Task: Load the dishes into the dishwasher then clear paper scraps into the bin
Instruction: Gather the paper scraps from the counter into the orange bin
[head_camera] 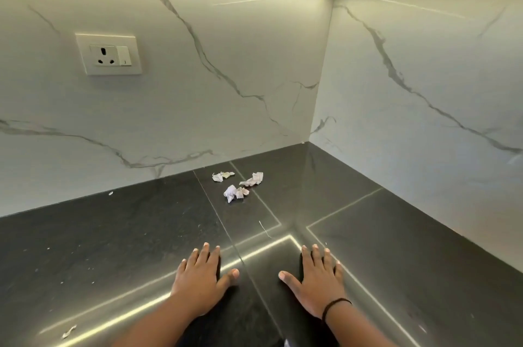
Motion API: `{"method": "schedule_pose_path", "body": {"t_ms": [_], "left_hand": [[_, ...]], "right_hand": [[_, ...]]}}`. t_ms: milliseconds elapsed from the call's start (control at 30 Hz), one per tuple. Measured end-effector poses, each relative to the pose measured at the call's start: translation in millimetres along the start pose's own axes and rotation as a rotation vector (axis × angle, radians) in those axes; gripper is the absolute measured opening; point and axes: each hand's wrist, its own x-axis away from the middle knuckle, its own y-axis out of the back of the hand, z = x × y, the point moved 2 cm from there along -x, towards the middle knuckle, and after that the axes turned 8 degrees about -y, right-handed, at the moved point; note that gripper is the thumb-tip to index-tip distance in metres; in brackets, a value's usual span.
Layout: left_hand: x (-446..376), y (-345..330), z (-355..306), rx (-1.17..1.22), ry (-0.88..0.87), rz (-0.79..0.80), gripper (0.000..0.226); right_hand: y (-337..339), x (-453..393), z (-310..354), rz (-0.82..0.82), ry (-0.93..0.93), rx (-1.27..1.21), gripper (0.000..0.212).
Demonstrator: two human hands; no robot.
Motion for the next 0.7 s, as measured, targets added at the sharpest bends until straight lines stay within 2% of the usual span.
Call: {"method": "schedule_pose_path", "body": {"t_ms": [167,433,700], "left_hand": [[-45,8,-4,0.036,0.124,0.004,0.107],[-132,30,5,-0.004,0.096,-0.079,0.129],[-257,36,-3,0.035,-0.068,-0.127,0.129]], "right_hand": [[26,-71,3,0.022,0.155,0.026,0.110],[39,-149,33,0.039,0.203,-0.138,0.115],[42,-248,66,0.035,0.199,-0.307,0.062]]}}
